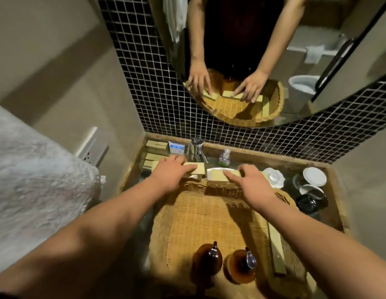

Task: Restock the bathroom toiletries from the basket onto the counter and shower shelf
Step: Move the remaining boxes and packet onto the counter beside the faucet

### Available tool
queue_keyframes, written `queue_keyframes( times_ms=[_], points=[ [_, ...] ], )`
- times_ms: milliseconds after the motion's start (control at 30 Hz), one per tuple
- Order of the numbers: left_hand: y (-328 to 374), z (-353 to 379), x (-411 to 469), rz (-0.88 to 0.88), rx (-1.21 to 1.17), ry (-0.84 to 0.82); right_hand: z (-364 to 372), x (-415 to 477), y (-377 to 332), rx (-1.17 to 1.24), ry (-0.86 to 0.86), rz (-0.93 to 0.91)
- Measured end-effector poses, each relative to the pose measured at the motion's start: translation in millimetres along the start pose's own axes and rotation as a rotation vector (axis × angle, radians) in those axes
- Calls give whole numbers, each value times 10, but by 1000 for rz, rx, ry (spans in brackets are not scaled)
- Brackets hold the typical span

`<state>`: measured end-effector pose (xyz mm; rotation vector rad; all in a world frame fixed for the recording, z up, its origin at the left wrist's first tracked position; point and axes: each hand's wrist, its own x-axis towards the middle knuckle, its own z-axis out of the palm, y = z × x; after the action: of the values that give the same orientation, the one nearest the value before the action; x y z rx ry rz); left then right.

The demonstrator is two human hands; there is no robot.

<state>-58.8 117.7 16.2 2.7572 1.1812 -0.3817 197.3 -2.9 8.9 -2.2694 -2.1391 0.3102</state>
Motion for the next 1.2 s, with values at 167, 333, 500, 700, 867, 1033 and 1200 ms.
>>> queue_keyframes(
  times_ms=[167,333,500,700,867,1033,1200],
  points=[
    [-311,33,8,-22,-14,-80,-77,195,-78,-9,22,-59],
    [-635,96,207,-40,-2,-89,-142,401,-208,-48,-13,-55],
    [-913,264,485,-12,-5,-143,-29,534,-272,-26,-44,-8],
    [-1225,453,869,35,33,-240,148,545,-274,-33,-39,11],
    [-1357,709,995,32,18,-285,210,544,-176,-19,-94,53],
    [-1405,959,979,25,-34,-286,221,560,-125,13,-113,107],
    [-1443,1073,983,-10,-103,-274,202,637,-175,25,-111,109]
  ],
)
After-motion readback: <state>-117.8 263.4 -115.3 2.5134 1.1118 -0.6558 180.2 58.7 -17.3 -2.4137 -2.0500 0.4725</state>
